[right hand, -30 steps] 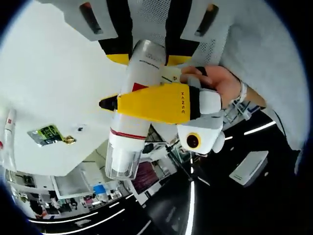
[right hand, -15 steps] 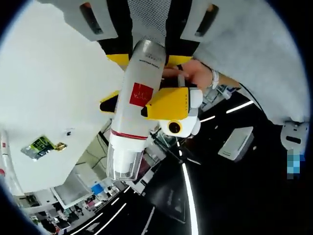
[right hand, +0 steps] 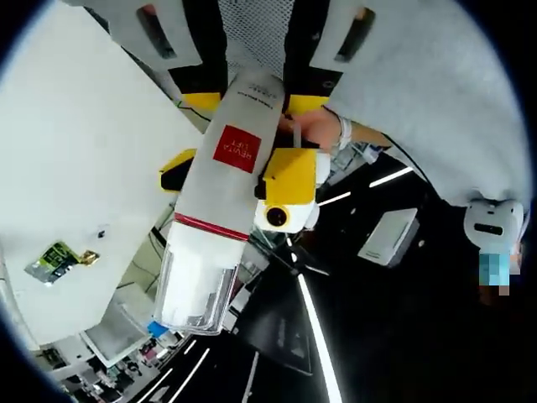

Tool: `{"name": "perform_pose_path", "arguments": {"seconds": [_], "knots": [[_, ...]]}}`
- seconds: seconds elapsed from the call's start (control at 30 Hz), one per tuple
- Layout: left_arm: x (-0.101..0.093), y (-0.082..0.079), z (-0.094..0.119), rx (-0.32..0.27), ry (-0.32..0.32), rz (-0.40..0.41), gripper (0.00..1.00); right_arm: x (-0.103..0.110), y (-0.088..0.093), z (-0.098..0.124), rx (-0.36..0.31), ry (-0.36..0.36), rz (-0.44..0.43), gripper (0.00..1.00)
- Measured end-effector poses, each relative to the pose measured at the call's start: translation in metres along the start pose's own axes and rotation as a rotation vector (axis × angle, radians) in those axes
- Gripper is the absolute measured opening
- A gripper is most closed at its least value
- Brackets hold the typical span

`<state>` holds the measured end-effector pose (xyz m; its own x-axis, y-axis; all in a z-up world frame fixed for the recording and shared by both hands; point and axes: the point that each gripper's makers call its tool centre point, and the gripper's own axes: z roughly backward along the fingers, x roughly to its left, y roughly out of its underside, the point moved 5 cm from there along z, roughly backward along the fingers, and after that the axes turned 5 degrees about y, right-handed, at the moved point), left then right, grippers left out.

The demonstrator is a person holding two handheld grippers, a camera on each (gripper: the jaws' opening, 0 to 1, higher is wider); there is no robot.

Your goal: Arrange the skincare products in the storage area until every visible bottle or jar stands upright without overlapping.

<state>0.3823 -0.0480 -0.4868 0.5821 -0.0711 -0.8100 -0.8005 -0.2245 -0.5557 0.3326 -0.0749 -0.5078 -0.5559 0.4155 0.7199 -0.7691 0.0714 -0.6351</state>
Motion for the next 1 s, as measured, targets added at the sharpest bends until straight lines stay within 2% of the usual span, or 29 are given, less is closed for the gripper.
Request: {"name": "perform_pose_path", "arguments": {"seconds": [0.07, 0.13, 0.23, 0.3, 0.33, 0.47, 0.53, 0.57, 0.6, 0.7, 0.8, 0.9, 1.0], "knots": [[0.006, -0.005, 0.004, -0.033, -0.019, 0.003, 0.21, -0.006, -0.004, -0.002, -0.023, 0.065, 0.009, 0.18], [0.007, -0.01, 0.006, -0.077, -0.019, 0.036, 0.2, -0.008, -0.01, -0.002, -0.059, 0.105, 0.042, 0.25], [0.01, -0.016, 0.011, -0.121, -0.019, 0.046, 0.2, -0.007, -0.014, 0.0, -0.06, 0.141, 0.06, 0.28], [0.009, -0.018, 0.011, -0.134, 0.005, 0.062, 0.2, -0.003, -0.02, 0.002, -0.094, 0.101, 0.055, 0.25], [0.008, -0.018, 0.011, -0.139, 0.015, 0.066, 0.2, 0.001, -0.024, 0.003, -0.125, 0.052, 0.012, 0.24], [-0.007, -0.018, 0.009, -0.138, 0.121, 0.083, 0.2, 0.008, -0.035, 0.013, -0.216, -0.037, -0.023, 0.24], [-0.012, -0.018, 0.008, -0.139, 0.148, 0.089, 0.2, 0.012, -0.038, 0.018, -0.229, -0.086, -0.039, 0.22], [-0.013, -0.018, 0.008, -0.139, 0.158, 0.092, 0.21, 0.014, -0.038, 0.02, -0.231, -0.115, -0.041, 0.19], [-0.017, -0.018, 0.007, -0.14, 0.186, 0.117, 0.21, 0.011, -0.037, 0.02, -0.218, -0.094, -0.043, 0.19], [-0.017, -0.017, 0.006, -0.134, 0.184, 0.094, 0.21, 0.014, -0.037, 0.019, -0.215, -0.103, -0.038, 0.18], [-0.015, -0.016, 0.004, -0.123, 0.168, 0.074, 0.21, 0.014, -0.036, 0.018, -0.207, -0.079, -0.033, 0.16], [-0.007, -0.01, 0.002, -0.074, 0.09, 0.015, 0.21, 0.004, -0.032, 0.016, -0.164, 0.014, -0.034, 0.15], [-0.003, -0.005, -0.001, -0.032, 0.048, -0.03, 0.22, -0.003, -0.027, 0.014, -0.079, 0.123, 0.018, 0.15]]}}
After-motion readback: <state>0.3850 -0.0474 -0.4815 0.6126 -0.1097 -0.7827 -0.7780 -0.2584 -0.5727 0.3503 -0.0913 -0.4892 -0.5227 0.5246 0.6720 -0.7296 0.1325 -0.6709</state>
